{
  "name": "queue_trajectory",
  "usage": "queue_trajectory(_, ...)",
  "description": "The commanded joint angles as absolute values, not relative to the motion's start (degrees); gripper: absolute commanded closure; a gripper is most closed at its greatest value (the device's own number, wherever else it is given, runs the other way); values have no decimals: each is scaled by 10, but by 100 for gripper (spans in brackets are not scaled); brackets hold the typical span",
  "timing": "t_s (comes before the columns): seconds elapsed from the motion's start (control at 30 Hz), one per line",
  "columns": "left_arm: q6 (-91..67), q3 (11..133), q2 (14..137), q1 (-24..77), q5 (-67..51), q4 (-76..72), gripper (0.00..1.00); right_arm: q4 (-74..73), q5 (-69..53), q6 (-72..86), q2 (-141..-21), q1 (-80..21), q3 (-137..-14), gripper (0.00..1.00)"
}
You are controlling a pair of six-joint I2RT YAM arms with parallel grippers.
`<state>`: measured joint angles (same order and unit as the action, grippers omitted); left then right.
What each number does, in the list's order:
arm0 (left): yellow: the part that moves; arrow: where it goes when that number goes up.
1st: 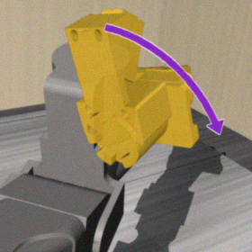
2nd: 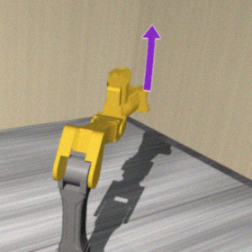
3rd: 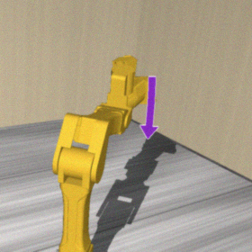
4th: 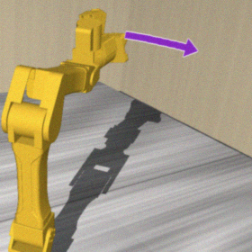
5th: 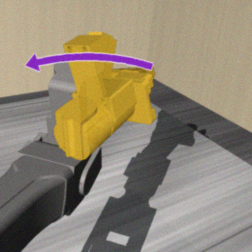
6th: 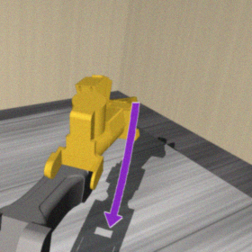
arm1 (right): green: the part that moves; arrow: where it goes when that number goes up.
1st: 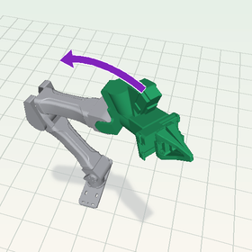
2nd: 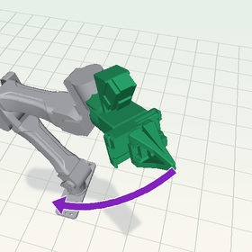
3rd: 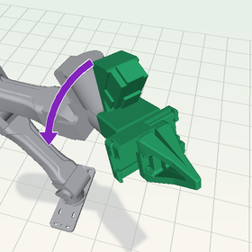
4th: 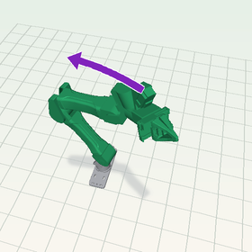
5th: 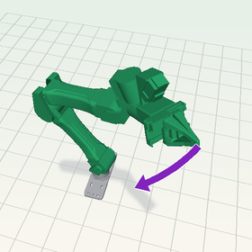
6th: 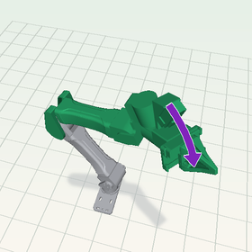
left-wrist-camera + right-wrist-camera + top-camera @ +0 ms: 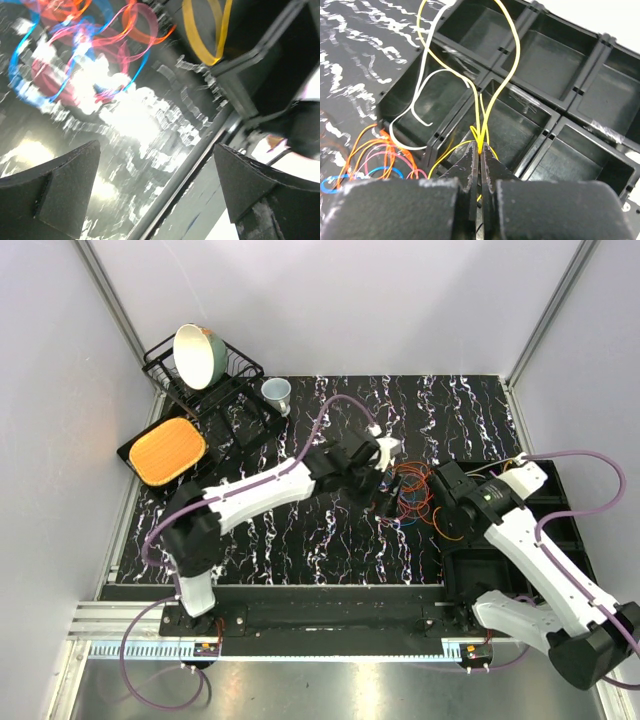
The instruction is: Untangle the cables
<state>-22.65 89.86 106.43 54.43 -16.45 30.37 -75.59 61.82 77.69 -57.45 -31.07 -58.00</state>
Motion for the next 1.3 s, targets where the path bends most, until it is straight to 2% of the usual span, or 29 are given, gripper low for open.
queue_trajectory(0.0, -200, 842, 969, 540, -101, 352, 1, -792, 607, 865, -596, -282, -567, 100)
queue_trajectory(0.27, -176, 746, 790, 468, -70, 408, 1, -665, 504, 779, -607, -215, -512, 100)
queue_trajectory(0.4, -152, 708, 739, 432, -36, 426, 1, -648, 470, 773, -614, -206, -503, 100)
queue_trajectory(0.7, -142, 669, 725, 384, -26, 413, 1, -611, 335, 776, -656, -189, -485, 100)
queue_trajectory(1.27, -142, 635, 695, 374, -7, 391, 1, -905, 312, 863, -742, -186, -624, 100)
